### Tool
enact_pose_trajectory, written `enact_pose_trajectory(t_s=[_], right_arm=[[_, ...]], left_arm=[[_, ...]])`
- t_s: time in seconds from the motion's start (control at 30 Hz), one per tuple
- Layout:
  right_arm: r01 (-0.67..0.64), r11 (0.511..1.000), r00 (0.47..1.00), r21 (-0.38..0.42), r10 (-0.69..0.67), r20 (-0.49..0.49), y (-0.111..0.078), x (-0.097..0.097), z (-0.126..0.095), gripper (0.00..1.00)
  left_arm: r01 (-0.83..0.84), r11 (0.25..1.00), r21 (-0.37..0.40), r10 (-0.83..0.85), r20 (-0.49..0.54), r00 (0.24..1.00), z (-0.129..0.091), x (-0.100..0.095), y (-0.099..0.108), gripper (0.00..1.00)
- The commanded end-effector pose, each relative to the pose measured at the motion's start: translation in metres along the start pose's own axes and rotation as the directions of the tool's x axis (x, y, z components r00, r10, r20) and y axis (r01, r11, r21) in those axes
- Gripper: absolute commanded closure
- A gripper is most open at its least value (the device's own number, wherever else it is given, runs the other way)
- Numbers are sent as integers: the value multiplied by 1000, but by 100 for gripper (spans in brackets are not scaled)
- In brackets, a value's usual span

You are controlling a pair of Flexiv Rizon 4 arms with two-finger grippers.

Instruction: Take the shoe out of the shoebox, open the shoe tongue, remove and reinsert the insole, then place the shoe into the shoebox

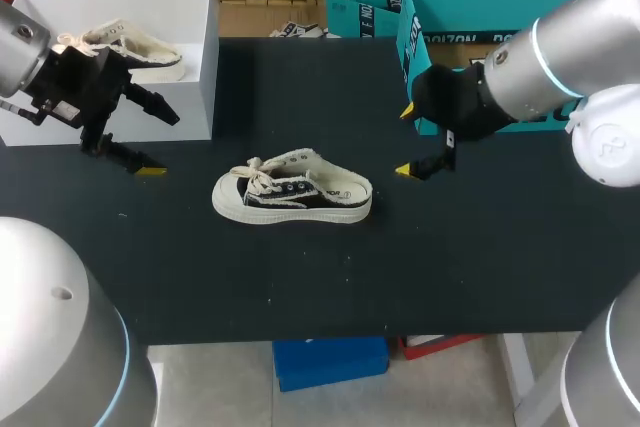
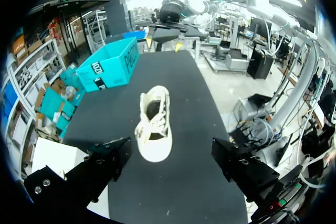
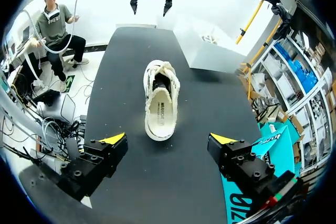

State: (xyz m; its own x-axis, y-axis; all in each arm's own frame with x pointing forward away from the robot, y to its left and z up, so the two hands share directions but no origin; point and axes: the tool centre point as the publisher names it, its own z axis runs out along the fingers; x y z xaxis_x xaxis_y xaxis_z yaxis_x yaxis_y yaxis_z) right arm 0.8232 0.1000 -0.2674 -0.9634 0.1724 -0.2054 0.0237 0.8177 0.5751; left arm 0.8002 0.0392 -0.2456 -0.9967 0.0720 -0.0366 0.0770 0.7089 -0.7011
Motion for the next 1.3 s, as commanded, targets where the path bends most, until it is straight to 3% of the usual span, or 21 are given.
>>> enact_pose_trajectory(t_s=[0.03,0.07,0.27,0.7,1.3], right_arm=[[-24,998,1000,-61,24,-4,-11,2,12,0],[-39,994,999,-103,40,2,-11,3,14,0],[-50,982,999,-182,53,12,-6,7,27,0],[-48,954,999,-294,44,-21,-6,14,67,0],[-64,936,995,-345,36,-89,-13,8,113,0]], left_arm=[[-2,1000,-1,2,4,1000,1,1,0,0],[-2,1000,-1,2,4,1000,1,1,0,0],[-2,1000,-1,2,4,1000,1,1,0,0],[-2,1000,-1,2,4,1000,1,1,0,0],[-2,1000,-1,2,4,1000,1,1,0,0]])
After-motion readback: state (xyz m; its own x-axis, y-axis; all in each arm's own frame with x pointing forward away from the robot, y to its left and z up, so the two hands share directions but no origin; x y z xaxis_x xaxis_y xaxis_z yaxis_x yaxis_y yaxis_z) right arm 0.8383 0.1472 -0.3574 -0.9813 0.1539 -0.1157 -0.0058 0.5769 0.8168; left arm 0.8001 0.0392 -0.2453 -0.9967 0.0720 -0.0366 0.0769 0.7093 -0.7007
